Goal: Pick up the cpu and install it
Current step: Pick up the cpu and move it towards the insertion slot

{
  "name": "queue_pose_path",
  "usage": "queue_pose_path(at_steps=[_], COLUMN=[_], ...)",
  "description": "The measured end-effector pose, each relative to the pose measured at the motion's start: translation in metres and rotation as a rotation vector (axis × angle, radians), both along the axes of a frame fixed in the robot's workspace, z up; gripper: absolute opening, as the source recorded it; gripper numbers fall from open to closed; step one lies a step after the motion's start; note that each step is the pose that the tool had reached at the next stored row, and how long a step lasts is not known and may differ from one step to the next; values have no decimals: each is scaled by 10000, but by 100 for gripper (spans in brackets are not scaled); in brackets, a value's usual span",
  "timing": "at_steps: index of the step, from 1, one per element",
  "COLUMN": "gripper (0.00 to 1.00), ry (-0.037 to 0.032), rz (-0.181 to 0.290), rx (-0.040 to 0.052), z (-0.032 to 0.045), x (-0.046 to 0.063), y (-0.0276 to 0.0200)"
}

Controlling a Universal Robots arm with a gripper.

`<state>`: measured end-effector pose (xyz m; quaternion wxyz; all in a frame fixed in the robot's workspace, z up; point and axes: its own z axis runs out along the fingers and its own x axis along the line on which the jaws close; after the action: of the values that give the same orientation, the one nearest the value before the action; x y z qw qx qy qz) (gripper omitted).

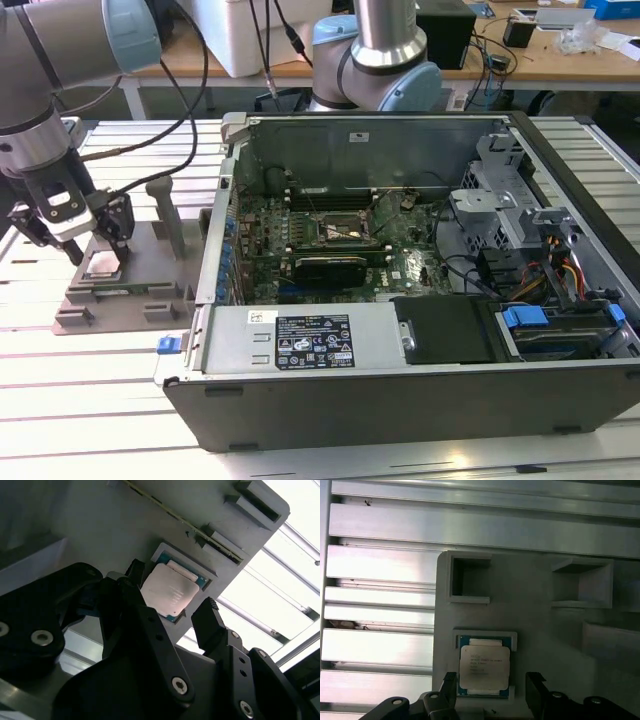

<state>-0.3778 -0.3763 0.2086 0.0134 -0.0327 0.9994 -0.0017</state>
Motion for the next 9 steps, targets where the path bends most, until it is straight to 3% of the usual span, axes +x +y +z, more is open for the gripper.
queue_pose_path(at_steps=[5, 9], gripper=[66, 66], ry=[0, 0], rz=[2, 134], rx=[-21, -102], z=[-62, -99], x=[0, 0], y=[8, 63])
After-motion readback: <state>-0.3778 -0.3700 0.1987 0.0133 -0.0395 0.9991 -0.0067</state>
